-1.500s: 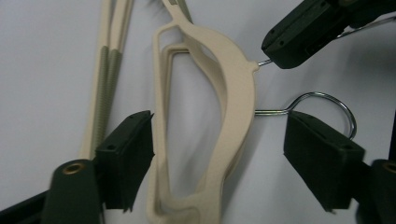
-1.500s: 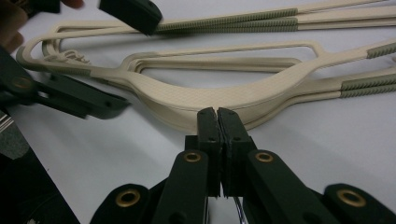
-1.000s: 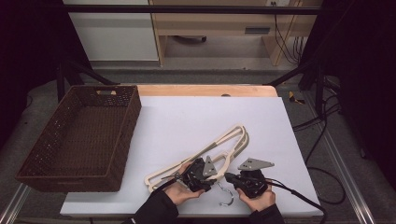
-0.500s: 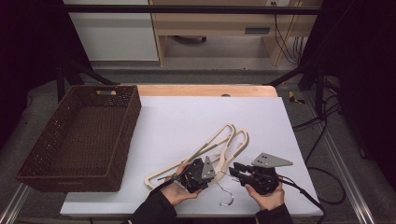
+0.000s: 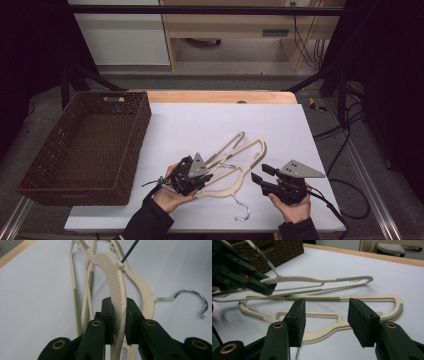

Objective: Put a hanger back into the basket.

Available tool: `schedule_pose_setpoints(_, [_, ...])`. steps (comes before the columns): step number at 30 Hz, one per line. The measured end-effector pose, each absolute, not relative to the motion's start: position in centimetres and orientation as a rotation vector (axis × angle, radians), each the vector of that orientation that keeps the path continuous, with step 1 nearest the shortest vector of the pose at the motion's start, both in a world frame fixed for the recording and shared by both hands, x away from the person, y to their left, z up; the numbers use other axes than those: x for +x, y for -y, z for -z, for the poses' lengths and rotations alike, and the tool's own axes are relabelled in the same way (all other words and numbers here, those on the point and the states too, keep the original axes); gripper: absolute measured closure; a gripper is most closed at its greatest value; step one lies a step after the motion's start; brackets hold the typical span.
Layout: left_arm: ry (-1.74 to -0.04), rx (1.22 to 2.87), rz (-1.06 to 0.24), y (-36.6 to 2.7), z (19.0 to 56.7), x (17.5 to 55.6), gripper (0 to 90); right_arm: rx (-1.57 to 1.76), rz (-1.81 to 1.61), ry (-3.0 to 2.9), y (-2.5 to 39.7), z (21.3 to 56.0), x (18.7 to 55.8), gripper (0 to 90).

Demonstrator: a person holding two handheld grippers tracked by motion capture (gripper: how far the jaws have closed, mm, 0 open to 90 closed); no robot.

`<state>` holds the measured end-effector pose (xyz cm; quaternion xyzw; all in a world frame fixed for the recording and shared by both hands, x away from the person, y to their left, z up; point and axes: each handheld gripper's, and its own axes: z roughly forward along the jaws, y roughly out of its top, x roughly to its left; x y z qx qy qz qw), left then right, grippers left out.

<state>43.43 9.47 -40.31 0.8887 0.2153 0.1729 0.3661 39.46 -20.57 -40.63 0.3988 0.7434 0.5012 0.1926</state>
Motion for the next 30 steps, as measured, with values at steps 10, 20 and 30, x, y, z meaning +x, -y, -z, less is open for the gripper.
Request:
schedule_pose_setpoints(10, [-0.644, 2.195, -0.529, -12.6, 39.3, 44.4, 85.2, 1.090, -1.475, -2.111, 20.4, 40.2, 40.0, 55.6])
schedule_pose_setpoints(20, [-0.670, 2.103, -0.535, -15.1, 38.4, 44.9, 85.9, 1.046, -1.485, -2.155, 19.0, 39.4, 40.6, 65.0])
schedule_pose_setpoints(30, [-0.661, 2.034, -0.391, -15.6, 37.3, 43.1, 86.0, 0.936, -1.612, -2.166, 17.2, 36.8, 40.6, 73.7])
